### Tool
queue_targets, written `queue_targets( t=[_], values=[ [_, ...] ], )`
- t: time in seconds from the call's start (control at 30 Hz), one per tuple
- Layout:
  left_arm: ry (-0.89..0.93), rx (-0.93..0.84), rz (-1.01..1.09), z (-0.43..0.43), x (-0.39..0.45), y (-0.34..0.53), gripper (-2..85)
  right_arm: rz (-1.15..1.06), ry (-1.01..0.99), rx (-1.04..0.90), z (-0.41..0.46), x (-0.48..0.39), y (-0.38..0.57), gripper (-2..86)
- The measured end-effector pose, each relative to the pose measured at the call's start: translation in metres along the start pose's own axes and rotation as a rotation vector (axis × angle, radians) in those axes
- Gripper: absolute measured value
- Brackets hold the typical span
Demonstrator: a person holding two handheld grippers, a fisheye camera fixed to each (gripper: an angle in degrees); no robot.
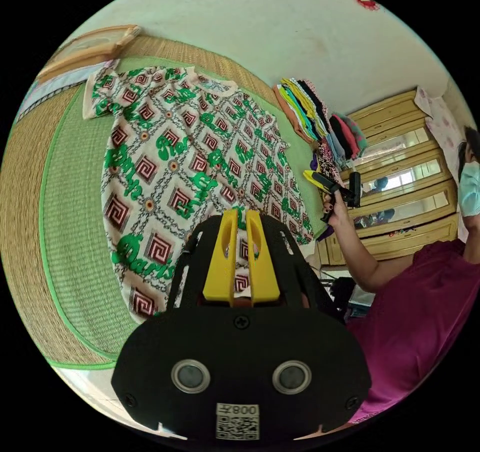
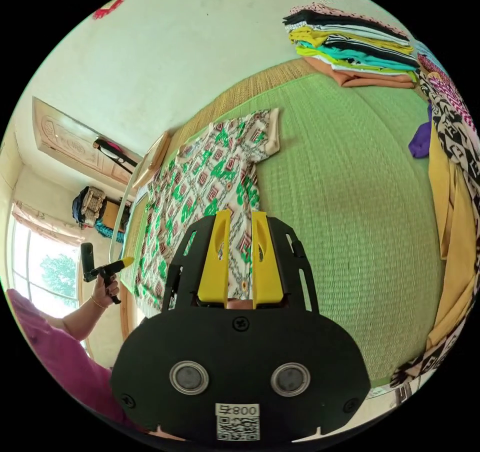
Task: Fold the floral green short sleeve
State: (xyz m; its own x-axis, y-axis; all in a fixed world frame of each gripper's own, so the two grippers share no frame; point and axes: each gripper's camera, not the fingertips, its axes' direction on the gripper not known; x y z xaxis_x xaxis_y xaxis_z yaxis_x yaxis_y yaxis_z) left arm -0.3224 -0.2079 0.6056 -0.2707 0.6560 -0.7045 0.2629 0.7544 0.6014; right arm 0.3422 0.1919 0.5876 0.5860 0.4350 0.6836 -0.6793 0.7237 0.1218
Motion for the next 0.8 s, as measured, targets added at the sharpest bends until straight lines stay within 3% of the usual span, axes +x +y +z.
queue_targets(
  t=[0.4, 0.8],
  values=[
    [0.064, -0.095, 0.368, 0.236, 0.024, -0.188, 5.0, 0.181, -0.064, 0.11, 0.015, 0.038, -0.093, 6.6],
    [-0.113, -0.17, 0.549, 0.442, 0.056, -0.321, 8.2, 0.19, -0.094, 0.171, -0.007, 0.038, -0.073, 1.0]
  ],
)
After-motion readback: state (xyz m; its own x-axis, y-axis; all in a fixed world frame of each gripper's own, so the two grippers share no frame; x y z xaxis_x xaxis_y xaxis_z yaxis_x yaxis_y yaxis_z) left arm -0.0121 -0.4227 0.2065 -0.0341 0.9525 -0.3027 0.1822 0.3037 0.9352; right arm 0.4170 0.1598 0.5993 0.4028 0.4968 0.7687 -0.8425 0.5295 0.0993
